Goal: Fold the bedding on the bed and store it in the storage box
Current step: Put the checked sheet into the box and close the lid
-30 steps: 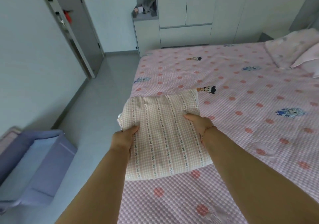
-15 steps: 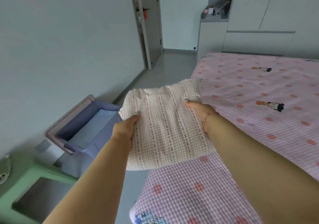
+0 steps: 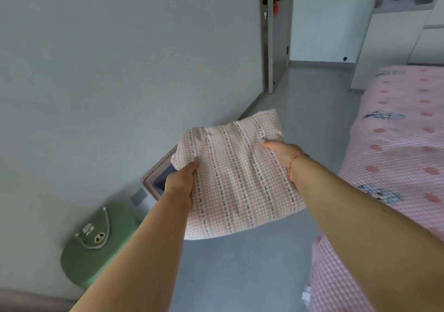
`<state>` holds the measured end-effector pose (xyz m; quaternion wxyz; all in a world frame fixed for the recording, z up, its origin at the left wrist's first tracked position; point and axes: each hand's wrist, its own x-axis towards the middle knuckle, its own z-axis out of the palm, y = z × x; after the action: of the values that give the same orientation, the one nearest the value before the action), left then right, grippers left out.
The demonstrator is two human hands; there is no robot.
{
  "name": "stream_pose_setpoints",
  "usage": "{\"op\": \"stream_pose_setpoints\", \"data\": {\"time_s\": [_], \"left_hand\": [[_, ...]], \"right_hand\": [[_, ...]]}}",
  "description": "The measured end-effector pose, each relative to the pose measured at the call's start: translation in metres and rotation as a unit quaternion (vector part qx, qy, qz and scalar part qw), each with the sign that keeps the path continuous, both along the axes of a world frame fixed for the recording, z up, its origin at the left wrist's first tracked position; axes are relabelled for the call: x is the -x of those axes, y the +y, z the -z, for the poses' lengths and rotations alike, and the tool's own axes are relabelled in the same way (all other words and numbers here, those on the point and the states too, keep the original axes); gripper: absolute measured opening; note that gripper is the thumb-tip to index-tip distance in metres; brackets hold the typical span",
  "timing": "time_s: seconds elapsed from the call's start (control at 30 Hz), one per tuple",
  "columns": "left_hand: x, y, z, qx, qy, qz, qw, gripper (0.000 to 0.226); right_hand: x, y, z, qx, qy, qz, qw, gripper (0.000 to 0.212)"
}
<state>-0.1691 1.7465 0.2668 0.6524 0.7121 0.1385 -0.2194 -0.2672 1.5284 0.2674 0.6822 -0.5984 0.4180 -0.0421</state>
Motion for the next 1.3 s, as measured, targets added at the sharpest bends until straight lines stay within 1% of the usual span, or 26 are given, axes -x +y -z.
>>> {"op": "stream_pose_setpoints", "data": {"time_s": [0.1,0.17,0.27,0.4,0.53,0.6,0.63,0.7,0.83,0.9,1.1,1.2,1.23,1.27,1.3], "left_hand": [[-0.055,0.018,0.012,0.004,0.005,-0.017,1.0,0.048],[-0.083,0.022,0.021,0.014,0.013,-0.018,1.0,0.046],[-0.135,0.023,0.039,0.032,0.029,-0.039,0.998,0.049],[-0.207,0.014,0.06,0.047,0.052,-0.087,0.994,0.05],[-0.274,-0.001,0.085,0.056,0.065,-0.146,0.986,0.05],[-0.307,-0.007,0.097,0.063,0.07,-0.169,0.981,0.055],[-0.322,-0.009,0.105,0.068,0.078,-0.175,0.979,0.062],[-0.353,-0.011,0.12,0.06,0.084,-0.194,0.975,0.07],[-0.397,-0.013,0.149,0.08,0.096,-0.221,0.967,0.074],[-0.42,-0.015,0.164,0.075,0.098,-0.228,0.966,0.075],[-0.486,-0.013,0.231,0.049,0.116,-0.242,0.962,0.066],[-0.506,-0.017,0.268,0.053,0.135,-0.246,0.958,0.07],[-0.511,-0.019,0.279,0.052,0.143,-0.248,0.957,0.066],[-0.515,-0.022,0.29,0.05,0.151,-0.244,0.957,0.058],[-0.517,-0.026,0.299,0.049,0.156,-0.241,0.957,0.043]], "right_hand": [[-0.06,0.016,0.006,-0.004,0.004,-0.012,1.0,0.074],[-0.092,0.018,0.01,-0.007,0.001,-0.025,1.0,0.072],[-0.154,0.014,0.021,-0.006,0.014,-0.039,0.999,0.077],[-0.244,-0.001,0.038,-0.008,0.016,-0.085,0.996,0.074],[-0.338,-0.017,0.055,-0.005,0.032,-0.131,0.991,0.085],[-0.383,-0.025,0.063,0.007,0.031,-0.154,0.988,0.085],[-0.403,-0.027,0.067,0.008,0.03,-0.166,0.986,0.083],[-0.445,-0.031,0.077,0.013,0.042,-0.187,0.981,0.082],[-0.505,-0.034,0.102,0.036,0.059,-0.22,0.973,0.08],[-0.537,-0.036,0.121,0.041,0.064,-0.236,0.969,0.077],[-0.612,-0.03,0.183,0.045,0.049,-0.269,0.961,0.058],[-0.637,-0.035,0.222,0.033,0.074,-0.277,0.957,0.05],[-0.645,-0.036,0.233,0.027,0.083,-0.286,0.954,0.048],[-0.652,-0.04,0.247,0.029,0.092,-0.298,0.95,0.048],[-0.66,-0.043,0.261,0.033,0.102,-0.314,0.943,0.05]]}}
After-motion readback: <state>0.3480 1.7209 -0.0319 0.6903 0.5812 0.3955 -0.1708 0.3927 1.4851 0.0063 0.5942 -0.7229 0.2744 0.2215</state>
